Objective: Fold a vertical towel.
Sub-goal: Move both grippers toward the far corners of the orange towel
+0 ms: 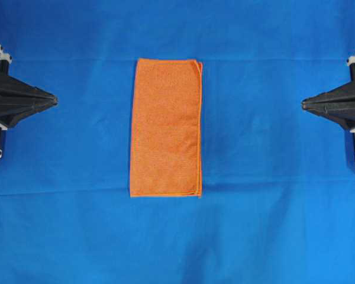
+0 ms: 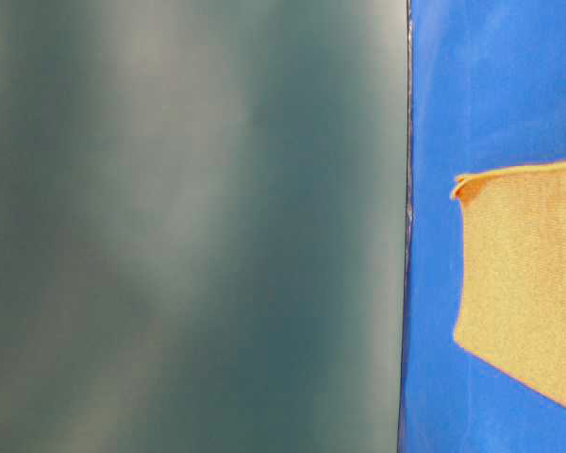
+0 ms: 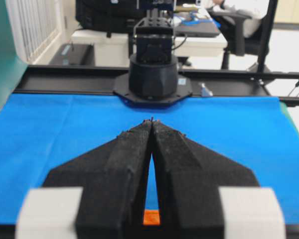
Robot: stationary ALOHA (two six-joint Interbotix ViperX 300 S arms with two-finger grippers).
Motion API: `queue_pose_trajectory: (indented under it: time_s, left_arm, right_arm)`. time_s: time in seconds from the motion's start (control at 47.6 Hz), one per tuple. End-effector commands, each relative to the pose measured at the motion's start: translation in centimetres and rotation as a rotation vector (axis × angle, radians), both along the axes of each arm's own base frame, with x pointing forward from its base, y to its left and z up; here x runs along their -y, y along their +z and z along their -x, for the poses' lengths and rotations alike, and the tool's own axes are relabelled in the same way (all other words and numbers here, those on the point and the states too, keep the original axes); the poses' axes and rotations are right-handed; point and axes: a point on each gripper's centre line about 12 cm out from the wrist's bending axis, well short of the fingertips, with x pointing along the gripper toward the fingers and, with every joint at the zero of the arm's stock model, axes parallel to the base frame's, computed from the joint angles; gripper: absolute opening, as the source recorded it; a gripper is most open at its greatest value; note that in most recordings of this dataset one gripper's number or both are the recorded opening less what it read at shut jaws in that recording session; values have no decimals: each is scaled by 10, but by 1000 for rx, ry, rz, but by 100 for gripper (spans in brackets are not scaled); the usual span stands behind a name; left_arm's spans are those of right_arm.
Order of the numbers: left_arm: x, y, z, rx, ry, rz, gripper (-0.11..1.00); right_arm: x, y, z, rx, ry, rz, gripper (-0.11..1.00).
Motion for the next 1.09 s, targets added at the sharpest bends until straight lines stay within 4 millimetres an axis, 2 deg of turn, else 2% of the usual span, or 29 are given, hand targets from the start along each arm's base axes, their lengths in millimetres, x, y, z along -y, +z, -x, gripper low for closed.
queue_pose_trajectory:
  time_s: [0.0, 0.126, 0.315, 0.652, 0.694, 0.736, 0.778, 0.925, 0.967, 1.009, 1.072]
  left_arm:
    - [0, 11, -4, 22, 0, 80, 0]
    - [-5, 4, -9, -9, 23, 115, 0]
    - [-25, -14, -21, -80, 113, 172, 0]
    - [-68, -59, -47, -258, 290, 222, 1]
    - [-73, -66, -50, -280, 305, 228, 6]
    - [-77, -73, -54, -297, 318, 231, 15]
    - [-81, -80, -58, -315, 329, 235, 25]
    - [-98, -106, -73, -375, 375, 249, 69]
    - [-104, -114, -78, -392, 391, 256, 78]
    - [-111, -123, -83, -416, 408, 262, 84]
    - [-119, -135, -90, -445, 426, 271, 85]
  right_arm:
    - [1, 7, -5, 6, -3, -14, 0]
    - [7, 4, -19, -81, -32, -41, 0]
    - [31, -7, -46, -206, -128, -91, 0]
    - [92, -62, -102, -475, -305, -151, 1]
    - [100, -70, -107, -513, -321, -158, 1]
    - [108, -77, -114, -546, -337, -165, 1]
    - [113, -84, -120, -573, -345, -168, 8]
    - [132, -111, -138, -647, -372, -181, 46]
    - [136, -117, -143, -665, -379, -185, 57]
    - [140, -124, -146, -683, -385, -191, 63]
    - [147, -136, -152, -710, -393, -197, 66]
